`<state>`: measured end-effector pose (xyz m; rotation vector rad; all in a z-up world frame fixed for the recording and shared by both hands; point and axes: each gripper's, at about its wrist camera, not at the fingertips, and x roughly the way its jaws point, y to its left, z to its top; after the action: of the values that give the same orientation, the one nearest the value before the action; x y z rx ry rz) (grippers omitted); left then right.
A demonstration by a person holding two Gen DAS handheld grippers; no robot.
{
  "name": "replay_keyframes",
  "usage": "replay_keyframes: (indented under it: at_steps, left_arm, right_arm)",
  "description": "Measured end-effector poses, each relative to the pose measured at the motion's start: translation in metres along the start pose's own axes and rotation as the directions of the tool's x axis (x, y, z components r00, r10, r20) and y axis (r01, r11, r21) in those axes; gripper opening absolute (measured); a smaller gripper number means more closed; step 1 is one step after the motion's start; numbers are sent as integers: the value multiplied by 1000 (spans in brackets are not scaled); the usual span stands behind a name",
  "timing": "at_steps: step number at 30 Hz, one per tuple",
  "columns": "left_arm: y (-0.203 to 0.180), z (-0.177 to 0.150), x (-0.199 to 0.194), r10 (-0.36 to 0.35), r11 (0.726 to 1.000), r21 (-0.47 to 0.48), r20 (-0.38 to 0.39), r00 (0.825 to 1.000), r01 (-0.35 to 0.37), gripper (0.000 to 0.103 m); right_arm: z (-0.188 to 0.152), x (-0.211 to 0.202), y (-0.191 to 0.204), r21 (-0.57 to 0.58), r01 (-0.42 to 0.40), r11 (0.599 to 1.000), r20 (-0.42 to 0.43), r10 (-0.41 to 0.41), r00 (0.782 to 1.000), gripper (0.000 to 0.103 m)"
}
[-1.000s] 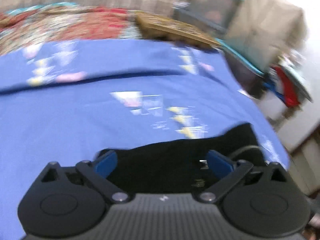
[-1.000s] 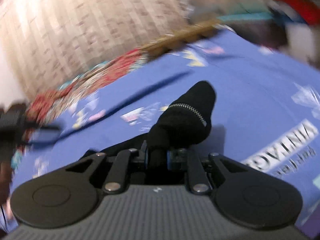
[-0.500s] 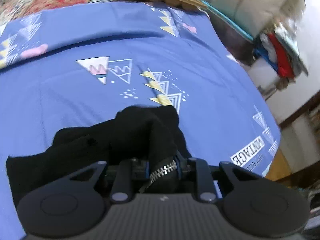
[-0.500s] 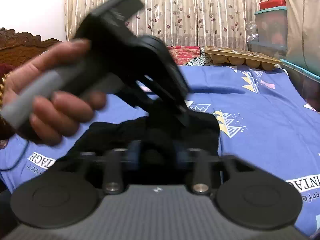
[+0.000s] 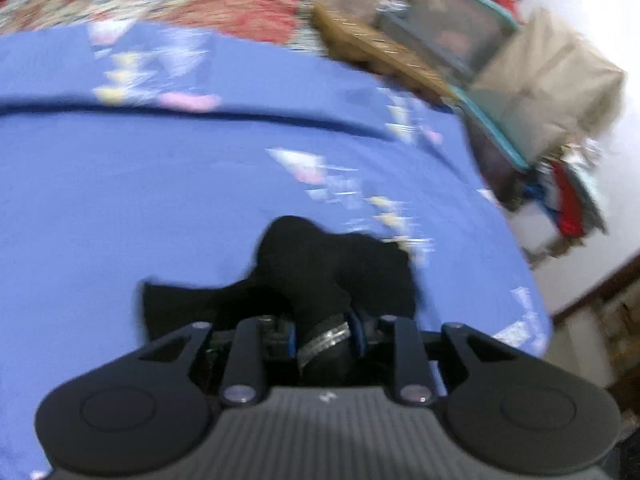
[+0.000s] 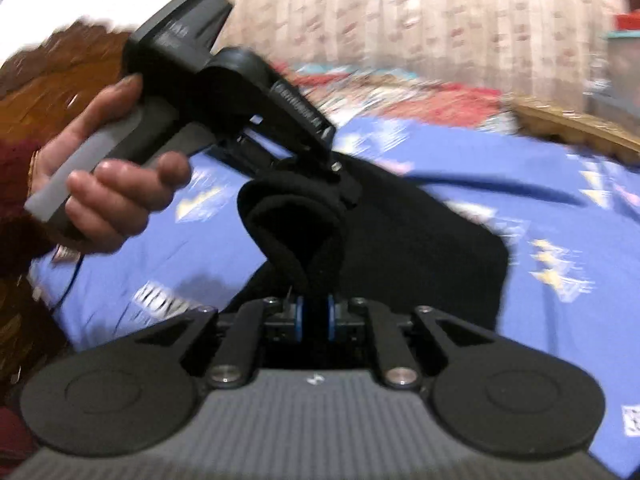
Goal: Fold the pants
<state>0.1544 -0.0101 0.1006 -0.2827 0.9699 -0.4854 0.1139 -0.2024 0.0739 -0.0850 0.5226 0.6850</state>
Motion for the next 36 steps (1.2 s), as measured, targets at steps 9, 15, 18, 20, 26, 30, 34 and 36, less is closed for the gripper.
replay_keyframes:
  at_steps: [9,15,18,20,26,30,34,36]
  left_arm:
    - [67,-48,16,59,966,-247,-63,996,-73,79]
    - [38,-71,-7,41,981,-188,-26,999,-45,77]
    - [22,-86,-1,90,987,-130,-46,995,-95,31]
    - [13,-98,-5,123,986,-108,-38,992,-126,17]
    - [4,-121,-21,213,974,-69,-18,977,-214,27]
    - [17,-117,-28,220,968,-117,-21,975,-221,49]
    - [18,-90,-57,223,972,-103,111,968,-212,52]
    - [19,-70,-55,213,974,-107,133,968,-199,48]
  right_arm:
    - [-5,8,-13,57,-128,990,-100,133,986,62]
    - [13,-19,-85,261,-5,965,30,-3,1000,43]
    - [33,8,-112,345,40,938,-1,-42,999,30]
    - [42,40,-124,414,42,909,-54,-22,998,21]
    - [19,122,-90,420,105,902,-269,13,963,18]
    - [25,98,-87,410,92,907,-214,-3,977,19]
    - [17,52,-95,455,44,889,-97,0,995,21]
    - [7,35,-94,488,13,873,-71,25,997,21]
